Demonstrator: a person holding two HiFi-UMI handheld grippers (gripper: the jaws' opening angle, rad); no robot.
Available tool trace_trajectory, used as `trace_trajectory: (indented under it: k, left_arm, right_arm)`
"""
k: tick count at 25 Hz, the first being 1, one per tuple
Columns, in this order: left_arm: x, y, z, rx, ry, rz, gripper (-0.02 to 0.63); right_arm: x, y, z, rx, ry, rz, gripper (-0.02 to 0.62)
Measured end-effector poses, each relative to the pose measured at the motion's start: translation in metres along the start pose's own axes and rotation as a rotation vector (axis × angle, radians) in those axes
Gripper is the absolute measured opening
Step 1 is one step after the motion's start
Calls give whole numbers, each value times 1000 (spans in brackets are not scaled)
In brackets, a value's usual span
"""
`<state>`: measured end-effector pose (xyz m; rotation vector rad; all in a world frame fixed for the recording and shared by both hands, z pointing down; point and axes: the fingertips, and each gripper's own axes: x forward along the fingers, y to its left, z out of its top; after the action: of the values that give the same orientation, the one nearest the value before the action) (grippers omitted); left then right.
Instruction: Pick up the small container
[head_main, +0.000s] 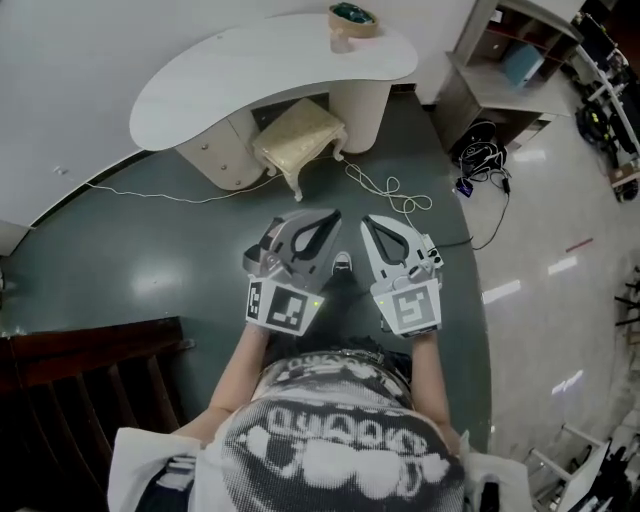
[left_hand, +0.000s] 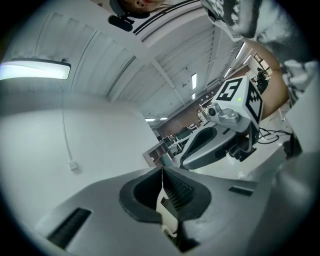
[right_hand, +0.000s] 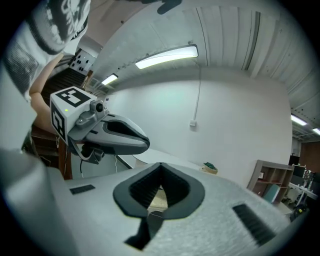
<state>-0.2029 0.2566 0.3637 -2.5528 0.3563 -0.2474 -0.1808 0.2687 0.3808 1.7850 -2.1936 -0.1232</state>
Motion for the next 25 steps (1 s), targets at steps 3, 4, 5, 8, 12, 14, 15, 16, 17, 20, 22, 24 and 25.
trace_trajectory:
  k: [3,4,5,8,12,14,15,16,17,20,22,24,25]
  left_arm:
    - [48,13,-3,-1,-16,-25,6]
    - [64,17,-4,1,-24,-37,5]
    - [79,20,-4,2,-33,-47,5]
    - [121,36,-5,7,-54,-72,5]
    - [164,54,-15,28,-46,-98,5]
    - [179,59,-21,29,-39,-109,5]
    - [186,62,-24,27,-37,-111,5]
    - [190,65,-27,25,-35,-111,5]
    - [194,69,-29,23,-34,-110,5]
    - [203,82,-34,19,-38,-101,6]
    - [207,91,-38,18,-40,-92,5]
    - [208,97,-43,12,-35,-84,5]
    - [208,99,-45,7,-33,-81,5]
  right_arm:
    - [14,-46,-7,25,-3,-33,3]
    - [19,-60,-10,34,-1,-45,3]
    - [24,-74,-14,38,5,-55,3]
    - [44,-112,-21,36,24,-75,3]
    - [72,-152,-27,45,32,-89,3]
    - [82,-167,-32,47,39,-95,3]
    - [86,-174,-34,47,44,-97,3]
    - [91,-179,-35,46,47,-98,3]
    - [96,-184,-36,45,48,-98,3]
    - [108,-193,-35,46,50,-100,3]
    - [118,-197,-33,43,53,-97,3]
    - [125,-196,-32,41,51,-85,3]
    - [128,-195,-32,44,51,-79,3]
